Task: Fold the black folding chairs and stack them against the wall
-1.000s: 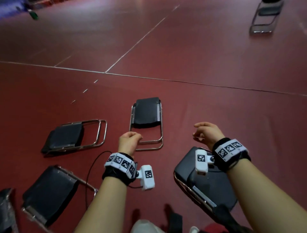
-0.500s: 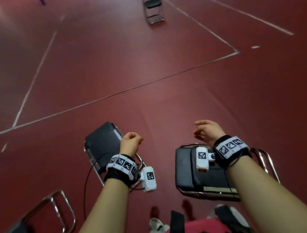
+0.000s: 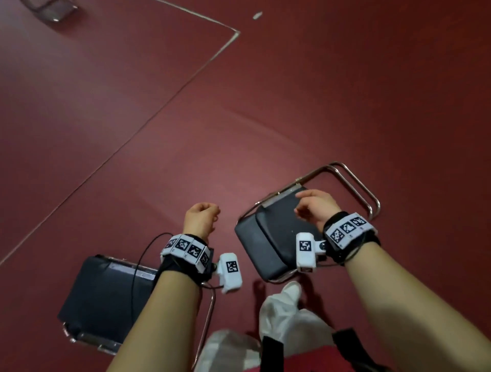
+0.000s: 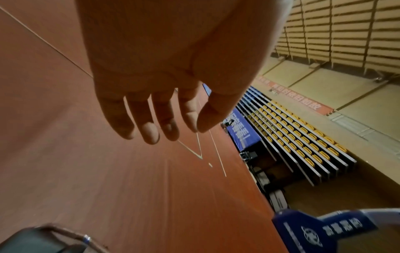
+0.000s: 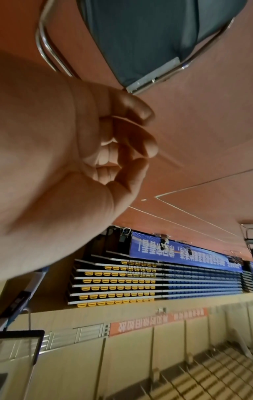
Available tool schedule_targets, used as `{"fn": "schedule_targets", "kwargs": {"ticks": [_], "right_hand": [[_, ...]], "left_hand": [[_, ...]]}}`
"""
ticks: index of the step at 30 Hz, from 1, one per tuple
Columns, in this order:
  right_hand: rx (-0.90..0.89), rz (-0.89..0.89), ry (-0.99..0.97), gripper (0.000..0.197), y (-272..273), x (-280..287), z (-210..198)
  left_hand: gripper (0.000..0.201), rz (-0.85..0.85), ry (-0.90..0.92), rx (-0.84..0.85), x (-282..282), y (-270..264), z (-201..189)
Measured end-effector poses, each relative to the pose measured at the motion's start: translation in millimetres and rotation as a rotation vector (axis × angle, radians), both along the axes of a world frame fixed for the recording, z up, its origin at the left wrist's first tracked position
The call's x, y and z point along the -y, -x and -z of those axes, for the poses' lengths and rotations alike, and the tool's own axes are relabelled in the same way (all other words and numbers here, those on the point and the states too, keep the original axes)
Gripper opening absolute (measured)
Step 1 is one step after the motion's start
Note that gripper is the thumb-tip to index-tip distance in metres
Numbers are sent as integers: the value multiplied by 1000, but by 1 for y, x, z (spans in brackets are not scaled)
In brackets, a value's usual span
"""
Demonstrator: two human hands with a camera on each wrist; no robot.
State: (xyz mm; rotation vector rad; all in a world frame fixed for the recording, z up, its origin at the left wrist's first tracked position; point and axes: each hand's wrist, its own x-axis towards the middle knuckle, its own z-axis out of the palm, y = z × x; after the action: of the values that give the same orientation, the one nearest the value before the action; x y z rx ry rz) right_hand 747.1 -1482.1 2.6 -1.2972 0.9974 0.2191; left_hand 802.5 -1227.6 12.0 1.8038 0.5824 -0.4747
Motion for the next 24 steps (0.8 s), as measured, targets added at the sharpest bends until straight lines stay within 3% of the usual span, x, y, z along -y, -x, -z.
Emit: {"fn": "schedule_targets", "kwargs": {"ticks": [6, 10, 18, 24], "right_hand": [[-77, 189, -110, 10, 9, -8, 48], [-129, 315, -114, 7, 26, -29, 87], [-133, 598, -130, 18, 69, -93, 183], [-226, 573, -127, 35, 82, -113, 277]], "left_hand": [[19, 180, -44, -108, 3, -23, 49], [18, 303, -62, -169, -5, -35, 94], [20, 436, -108, -295, -36, -29, 216], [19, 455, -100, -361, -37, -7, 319]]}}
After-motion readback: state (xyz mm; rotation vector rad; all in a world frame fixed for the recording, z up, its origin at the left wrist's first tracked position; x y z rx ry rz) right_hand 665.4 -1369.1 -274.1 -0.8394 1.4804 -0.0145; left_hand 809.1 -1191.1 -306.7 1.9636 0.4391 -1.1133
